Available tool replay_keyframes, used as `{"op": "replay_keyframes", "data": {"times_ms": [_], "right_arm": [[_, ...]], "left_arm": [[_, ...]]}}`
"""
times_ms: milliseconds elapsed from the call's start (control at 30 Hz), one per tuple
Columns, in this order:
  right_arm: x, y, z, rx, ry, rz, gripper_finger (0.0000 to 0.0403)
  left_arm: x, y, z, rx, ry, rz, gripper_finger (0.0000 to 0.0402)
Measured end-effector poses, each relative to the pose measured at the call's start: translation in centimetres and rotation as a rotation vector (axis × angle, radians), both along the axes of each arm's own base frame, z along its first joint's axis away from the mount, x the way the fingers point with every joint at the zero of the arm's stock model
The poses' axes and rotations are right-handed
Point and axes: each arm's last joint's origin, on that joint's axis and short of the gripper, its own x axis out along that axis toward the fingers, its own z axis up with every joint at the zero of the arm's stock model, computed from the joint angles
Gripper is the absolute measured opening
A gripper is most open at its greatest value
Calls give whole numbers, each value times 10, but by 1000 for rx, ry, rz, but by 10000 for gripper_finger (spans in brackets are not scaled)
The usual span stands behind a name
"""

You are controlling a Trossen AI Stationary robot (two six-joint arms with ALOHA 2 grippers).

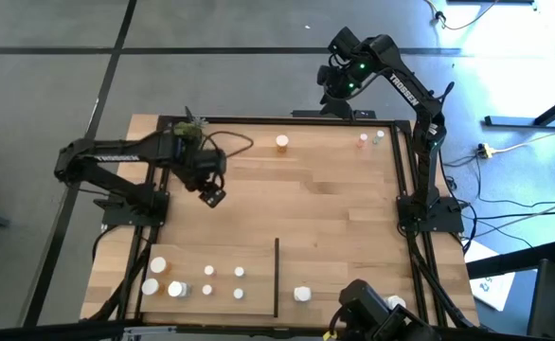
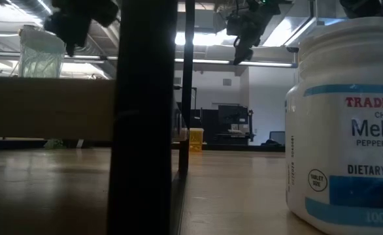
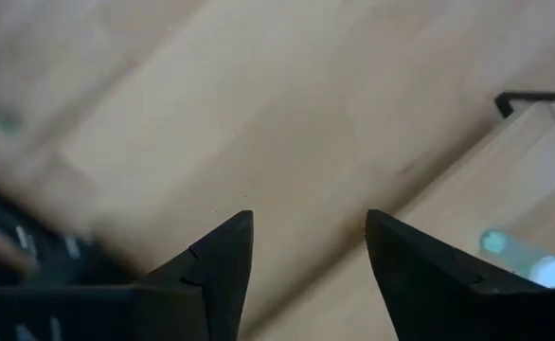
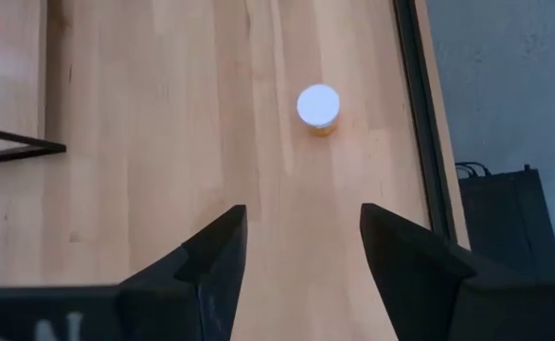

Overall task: Pick and place medicine bottles onto shelf by color
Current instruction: Adjust the big orange pill bottle on the shelf

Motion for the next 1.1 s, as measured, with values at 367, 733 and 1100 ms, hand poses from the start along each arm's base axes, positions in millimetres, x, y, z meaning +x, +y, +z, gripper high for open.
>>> {"op": "replay_keyframes", "data": {"times_ms": [367,733,1100], "right_arm": [[4,7,1,12,-69,131,208],[23,31,5,89,-257,367,208],[38,50,5,108,-259,414,208]], "left_arm": [[-11,-60,-1,-90,88,242,198],[-30,-104,-2,-85,119,328,198],[-55,-131,-10,-1,149,321,198]]}}
